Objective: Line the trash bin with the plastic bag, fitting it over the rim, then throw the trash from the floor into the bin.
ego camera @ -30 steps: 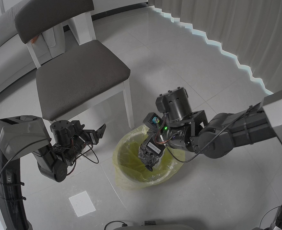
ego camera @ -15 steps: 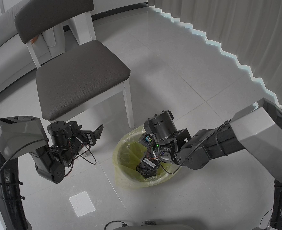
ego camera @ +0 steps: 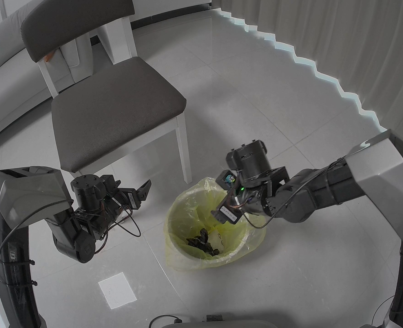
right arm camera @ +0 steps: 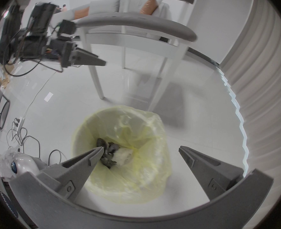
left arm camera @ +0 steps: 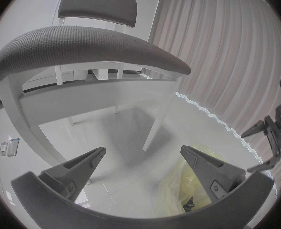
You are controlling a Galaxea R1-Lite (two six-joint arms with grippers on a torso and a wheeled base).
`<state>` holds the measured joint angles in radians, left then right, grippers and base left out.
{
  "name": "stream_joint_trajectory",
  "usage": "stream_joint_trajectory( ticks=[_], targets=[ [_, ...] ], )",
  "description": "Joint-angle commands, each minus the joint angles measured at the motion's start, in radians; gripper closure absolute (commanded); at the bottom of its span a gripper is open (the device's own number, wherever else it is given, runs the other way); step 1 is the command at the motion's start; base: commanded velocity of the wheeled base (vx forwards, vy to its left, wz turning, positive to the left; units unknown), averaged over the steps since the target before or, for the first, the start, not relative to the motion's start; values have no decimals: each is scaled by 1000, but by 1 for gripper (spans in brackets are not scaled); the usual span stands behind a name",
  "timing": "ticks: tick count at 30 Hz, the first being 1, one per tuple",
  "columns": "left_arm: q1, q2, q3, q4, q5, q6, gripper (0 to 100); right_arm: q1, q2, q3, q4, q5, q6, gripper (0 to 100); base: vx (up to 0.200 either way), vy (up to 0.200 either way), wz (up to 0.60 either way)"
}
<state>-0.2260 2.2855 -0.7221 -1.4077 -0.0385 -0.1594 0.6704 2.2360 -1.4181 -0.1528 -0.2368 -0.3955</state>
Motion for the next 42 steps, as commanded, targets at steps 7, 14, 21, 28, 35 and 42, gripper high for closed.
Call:
stream_joint_trajectory(
  ticks=[7,14,21,28,35,42],
  targets=[
    [-42,72,-36,-2,0,6,0,-218,-68,163,-2,13,-8,0,0,0,0],
    [-39,77,-28,-31,0,7,0,-265,-25,183,-2,16,-14,0,0,0,0],
    [-30,83,-13,-40,0,6,0,-253,108,120,-13,24,-16,0,0,0,0],
    [-26,88,-17,-50,0,7,0,-265,278,-61,6,82,-25,0,0,0,0],
    [-26,88,-19,-50,0,7,0,-298,453,-351,125,90,-34,0,0,0,0],
    [-26,86,-31,-43,0,7,0,-322,571,-562,228,74,-28,0,0,0,0]
  ],
)
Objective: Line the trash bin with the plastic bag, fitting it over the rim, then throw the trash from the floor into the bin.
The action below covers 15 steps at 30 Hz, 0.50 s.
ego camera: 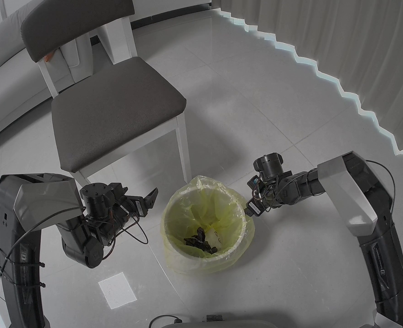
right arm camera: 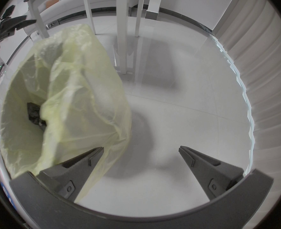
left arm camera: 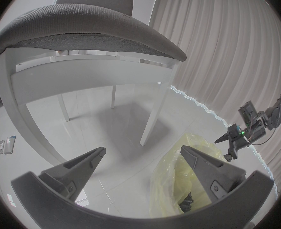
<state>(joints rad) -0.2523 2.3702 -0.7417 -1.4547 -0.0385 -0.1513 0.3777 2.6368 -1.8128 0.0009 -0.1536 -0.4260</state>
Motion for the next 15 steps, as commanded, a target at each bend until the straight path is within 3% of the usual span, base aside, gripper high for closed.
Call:
stream_joint_trajectory(
  ticks=[1,6,15],
  targets=[
    [1,1,-13,4,0,-1,0,-34,169,-166,77,-11,3,0,0,0,0],
    [-1,1,-11,4,0,-1,0,-52,89,-86,80,-12,3,0,0,0,0],
    [-5,-6,-2,-3,0,-1,0,-69,-224,133,37,-14,3,0,0,0,0]
  ],
)
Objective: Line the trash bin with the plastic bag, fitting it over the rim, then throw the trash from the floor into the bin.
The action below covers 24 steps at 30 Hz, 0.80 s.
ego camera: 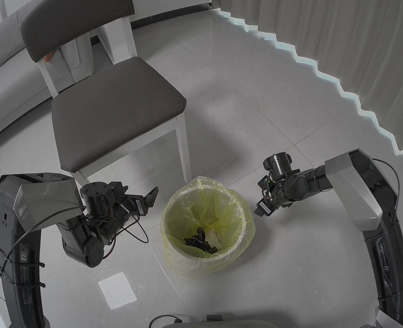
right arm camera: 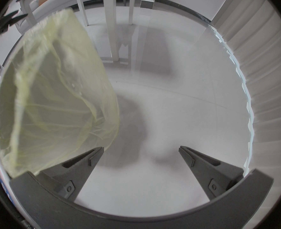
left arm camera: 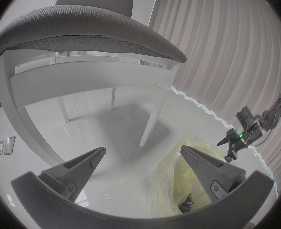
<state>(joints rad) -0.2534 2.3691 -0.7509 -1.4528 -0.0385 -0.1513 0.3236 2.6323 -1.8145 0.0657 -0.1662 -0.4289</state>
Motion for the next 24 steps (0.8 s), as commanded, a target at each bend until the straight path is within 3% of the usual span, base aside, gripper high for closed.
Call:
stream_joint_trajectory(
  ticks=[1,6,11,16,24],
  targets=[
    [-4,-7,10,-6,0,-1,0,-12,-245,150,-47,1,7,0,0,0,0],
    [-9,-13,31,-28,5,-1,0,37,-296,222,-185,16,21,0,0,0,0],
    [-17,-44,71,-44,26,-2,0,115,-290,300,-403,76,144,0,0,0,0],
    [-14,-91,123,-46,28,-2,0,124,-272,291,-414,155,213,0,0,0,0],
    [-12,-120,186,-109,26,-4,0,120,-206,244,-425,169,233,0,0,0,0]
  ],
)
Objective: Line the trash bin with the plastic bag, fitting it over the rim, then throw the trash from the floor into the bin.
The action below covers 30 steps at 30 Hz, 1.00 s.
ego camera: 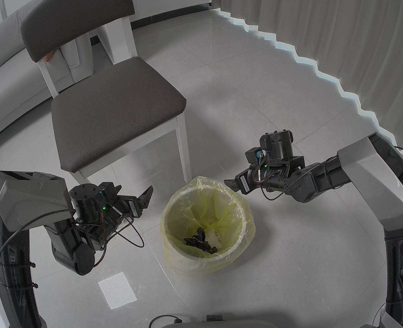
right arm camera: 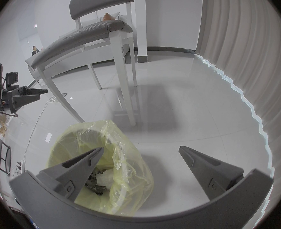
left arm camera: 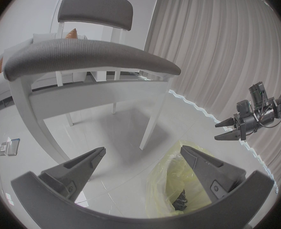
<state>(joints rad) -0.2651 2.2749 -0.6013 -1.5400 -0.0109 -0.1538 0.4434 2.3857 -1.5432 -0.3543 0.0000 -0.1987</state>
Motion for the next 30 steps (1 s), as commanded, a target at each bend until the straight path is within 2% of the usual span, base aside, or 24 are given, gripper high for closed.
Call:
stream_joint_trajectory(
  ticks=[1,15,30],
  targets=[
    [0,-26,43,-31,-1,-1,0,-2,52,-37,-9,3,4,0,0,0,0],
    [0,-37,51,-31,0,-1,0,-57,153,-101,-20,5,-4,0,0,0,0],
    [-2,-26,31,-31,-1,-1,0,-57,250,-129,-22,6,-10,0,0,0,0]
  ],
)
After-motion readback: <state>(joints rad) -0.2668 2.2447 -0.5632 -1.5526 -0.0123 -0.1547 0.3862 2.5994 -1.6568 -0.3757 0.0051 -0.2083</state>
